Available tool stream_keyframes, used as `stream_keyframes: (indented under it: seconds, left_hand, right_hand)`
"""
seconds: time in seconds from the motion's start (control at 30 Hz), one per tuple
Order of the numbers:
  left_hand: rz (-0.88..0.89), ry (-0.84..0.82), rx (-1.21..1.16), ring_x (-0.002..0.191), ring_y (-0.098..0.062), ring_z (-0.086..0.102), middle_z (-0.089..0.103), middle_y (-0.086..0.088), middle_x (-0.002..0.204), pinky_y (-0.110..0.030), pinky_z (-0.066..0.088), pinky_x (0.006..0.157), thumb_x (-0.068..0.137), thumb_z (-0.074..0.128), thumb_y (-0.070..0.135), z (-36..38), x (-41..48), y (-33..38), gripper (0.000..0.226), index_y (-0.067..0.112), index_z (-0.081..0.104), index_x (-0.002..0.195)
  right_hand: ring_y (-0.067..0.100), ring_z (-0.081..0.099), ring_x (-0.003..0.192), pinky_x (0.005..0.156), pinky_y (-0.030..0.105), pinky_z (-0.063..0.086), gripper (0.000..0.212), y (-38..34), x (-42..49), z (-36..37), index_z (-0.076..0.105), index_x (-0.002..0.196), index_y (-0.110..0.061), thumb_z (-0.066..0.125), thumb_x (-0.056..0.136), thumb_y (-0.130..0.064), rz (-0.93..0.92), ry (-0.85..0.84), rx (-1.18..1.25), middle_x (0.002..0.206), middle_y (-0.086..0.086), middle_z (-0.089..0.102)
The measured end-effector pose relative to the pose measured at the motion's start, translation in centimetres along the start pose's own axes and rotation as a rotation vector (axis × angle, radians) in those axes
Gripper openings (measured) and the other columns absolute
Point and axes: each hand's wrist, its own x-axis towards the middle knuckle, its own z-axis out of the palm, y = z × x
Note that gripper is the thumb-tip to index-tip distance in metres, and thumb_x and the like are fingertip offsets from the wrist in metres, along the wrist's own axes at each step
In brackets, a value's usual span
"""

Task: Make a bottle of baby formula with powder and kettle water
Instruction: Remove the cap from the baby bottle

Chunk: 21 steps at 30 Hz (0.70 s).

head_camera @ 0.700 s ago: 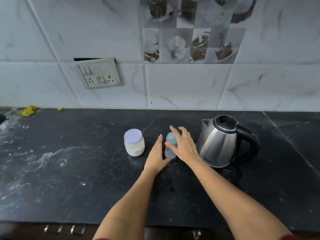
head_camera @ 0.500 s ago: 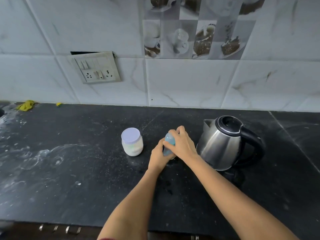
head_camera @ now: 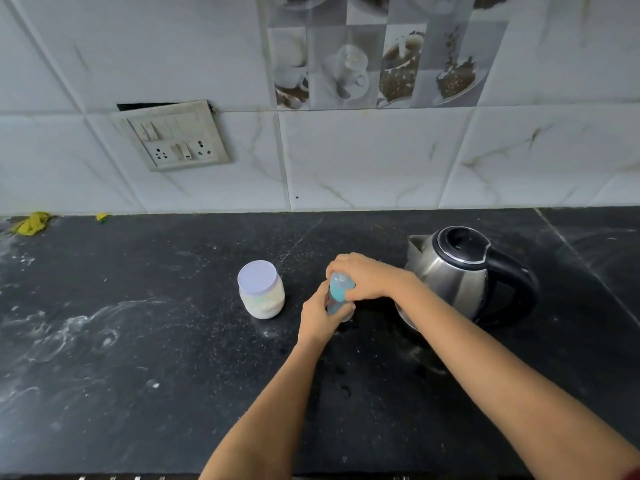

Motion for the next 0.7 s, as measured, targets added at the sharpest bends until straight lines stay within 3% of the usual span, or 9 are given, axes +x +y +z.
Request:
stream_keyframes:
  seconds: [0.1, 0.17, 0.23, 0.3, 0.43, 0.57, 0.63, 0.7]
  left_hand:
    - [0.007, -0.033, 0.012, 0.096, 0.004, 0.06, 0.065, 0.018, 0.102, -0.009, 0.047, 0.073, 0.078, 0.073, 0.029, -0.4, 0.2, -0.1, 0.046, 0.037, 0.052, 0.119]
    - [0.014, -0.052, 0.017, 0.095, 0.011, 0.058, 0.063, 0.021, 0.1, -0.005, 0.044, 0.072, 0.08, 0.073, 0.025, -0.7, 0.3, -0.1, 0.045, 0.041, 0.051, 0.116]
    - [0.026, -0.08, 0.016, 0.097, 0.011, 0.058, 0.064, 0.019, 0.104, -0.006, 0.044, 0.075, 0.081, 0.073, 0.025, -0.8, 0.5, -0.4, 0.047, 0.041, 0.051, 0.119]
    - [0.04, -0.111, 0.028, 0.1, 0.008, 0.058, 0.064, 0.019, 0.107, -0.012, 0.045, 0.082, 0.081, 0.072, 0.027, -1.0, 0.7, -0.7, 0.049, 0.04, 0.05, 0.123]
    - [0.045, -0.161, 0.032, 0.106, 0.003, 0.057, 0.063, 0.016, 0.113, -0.023, 0.046, 0.093, 0.08, 0.073, 0.03, -1.6, 1.2, -1.1, 0.05, 0.038, 0.049, 0.123]
    - [0.035, -0.174, 0.022, 0.106, 0.003, 0.055, 0.059, 0.02, 0.115, -0.01, 0.04, 0.084, 0.079, 0.073, 0.029, -1.8, 1.0, -0.8, 0.057, 0.043, 0.045, 0.127]
    - [0.027, -0.171, 0.009, 0.103, 0.006, 0.054, 0.057, 0.021, 0.114, -0.004, 0.037, 0.078, 0.08, 0.073, 0.028, -1.9, 0.9, -0.7, 0.059, 0.042, 0.044, 0.129]
    - [0.028, -0.176, 0.009, 0.108, 0.001, 0.055, 0.057, 0.019, 0.117, -0.007, 0.038, 0.084, 0.08, 0.073, 0.027, -1.8, 1.0, -0.8, 0.06, 0.04, 0.043, 0.131]
  right_hand:
    - [0.027, 0.052, 0.102, 0.078, 0.039, 0.049, 0.069, -1.1, 0.3, -1.0, 0.04, 0.136, -0.023, 0.063, 0.08, -0.056, 0.169, -0.052, -0.141, 0.124, 0.004, 0.043]
    - [0.026, 0.055, 0.088, 0.066, 0.033, 0.044, 0.07, -2.1, 0.7, -1.1, 0.045, 0.13, -0.013, 0.056, 0.083, -0.064, 0.243, -0.054, -0.261, 0.114, 0.009, 0.049]
    - [0.02, 0.052, 0.073, 0.058, 0.03, 0.039, 0.051, -2.8, 1.2, -1.1, 0.058, 0.109, -0.007, 0.058, 0.085, -0.052, 0.22, -0.071, -0.282, 0.101, 0.009, 0.057]
    - [0.018, 0.05, 0.07, 0.056, 0.029, 0.037, 0.034, -3.0, 1.2, -1.6, 0.061, 0.101, -0.007, 0.062, 0.084, -0.037, 0.168, -0.117, -0.264, 0.099, 0.01, 0.058]
    - [0.019, 0.05, 0.1, 0.077, 0.031, 0.045, 0.034, -2.7, 0.9, -4.2, 0.055, 0.116, -0.022, 0.066, 0.085, -0.015, -0.024, -0.135, -0.253, 0.114, 0.002, 0.047]
    - [0.018, 0.046, 0.106, 0.083, 0.035, 0.046, 0.043, -2.4, -0.2, -7.1, 0.054, 0.117, -0.026, 0.068, 0.08, -0.009, 0.023, 0.001, -0.051, 0.116, -0.002, 0.048]
    - [0.016, 0.049, 0.102, 0.081, 0.033, 0.046, 0.045, -1.8, -1.5, -7.0, 0.051, 0.115, -0.026, 0.071, 0.076, -0.015, 0.06, 0.148, 0.1, 0.114, -0.004, 0.051]
    - [0.014, 0.052, 0.1, 0.079, 0.029, 0.046, 0.048, -1.1, -3.1, -5.0, 0.047, 0.117, -0.025, 0.073, 0.078, -0.02, 0.096, 0.324, 0.266, 0.115, -0.004, 0.052]
